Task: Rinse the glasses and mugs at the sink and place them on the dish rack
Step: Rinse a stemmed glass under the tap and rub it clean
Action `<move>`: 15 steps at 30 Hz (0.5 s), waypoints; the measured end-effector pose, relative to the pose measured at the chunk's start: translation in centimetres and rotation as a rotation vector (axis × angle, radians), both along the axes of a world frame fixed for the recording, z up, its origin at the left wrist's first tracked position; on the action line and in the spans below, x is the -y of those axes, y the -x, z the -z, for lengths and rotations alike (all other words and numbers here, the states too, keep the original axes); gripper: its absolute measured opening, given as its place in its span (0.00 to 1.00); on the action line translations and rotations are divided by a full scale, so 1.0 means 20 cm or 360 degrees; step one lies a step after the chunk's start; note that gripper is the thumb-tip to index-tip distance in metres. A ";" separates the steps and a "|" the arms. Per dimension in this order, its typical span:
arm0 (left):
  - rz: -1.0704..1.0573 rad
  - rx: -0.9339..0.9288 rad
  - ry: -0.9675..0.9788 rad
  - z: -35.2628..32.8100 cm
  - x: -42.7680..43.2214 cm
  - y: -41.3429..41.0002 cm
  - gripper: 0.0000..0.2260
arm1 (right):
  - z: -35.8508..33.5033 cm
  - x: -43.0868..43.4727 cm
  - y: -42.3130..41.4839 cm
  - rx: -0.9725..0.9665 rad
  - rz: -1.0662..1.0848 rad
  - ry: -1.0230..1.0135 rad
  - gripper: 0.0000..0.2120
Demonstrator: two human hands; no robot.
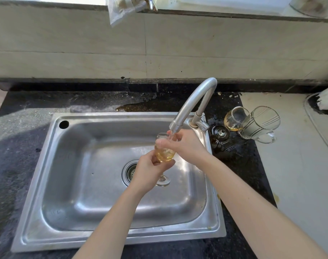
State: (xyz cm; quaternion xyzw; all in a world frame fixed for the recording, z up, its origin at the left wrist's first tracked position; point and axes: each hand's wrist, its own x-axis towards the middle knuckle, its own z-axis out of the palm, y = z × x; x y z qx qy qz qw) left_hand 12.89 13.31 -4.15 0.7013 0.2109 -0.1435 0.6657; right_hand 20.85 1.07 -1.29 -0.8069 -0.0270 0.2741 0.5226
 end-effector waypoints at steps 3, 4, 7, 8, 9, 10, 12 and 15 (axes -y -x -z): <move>0.0009 -0.0075 0.0043 -0.01 -0.04 0.01 0.04 | -0.01 -0.02 -0.02 -0.0149 0.0114 -0.0156 0.10; 0.0011 -0.0111 0.0070 -0.02 -0.06 0.02 0.07 | 0.00 -0.03 -0.02 -0.0182 0.0139 -0.0163 0.14; 0.0098 -0.0156 0.0105 -0.06 -0.09 0.02 0.12 | 0.08 -0.09 -0.01 -0.0293 0.0271 -0.0167 0.23; 0.0116 -0.0163 0.0135 -0.06 -0.10 0.02 0.13 | 0.10 -0.11 0.00 -0.0316 0.0337 -0.0194 0.21; 0.0106 -0.0182 0.0177 -0.07 -0.11 0.02 0.13 | 0.12 -0.12 0.00 -0.0312 0.0400 -0.0212 0.18; 0.0075 -0.0207 0.0207 -0.07 -0.12 0.01 0.13 | 0.13 -0.14 0.00 -0.0279 0.0447 -0.0208 0.16; -0.0005 -0.0248 0.0205 -0.07 -0.12 -0.01 0.13 | 0.13 -0.16 0.02 -0.0113 0.0501 -0.0165 0.15; -0.0074 -0.0298 0.0268 -0.09 -0.11 -0.02 0.15 | 0.12 -0.17 0.05 0.0302 0.0525 -0.0105 0.17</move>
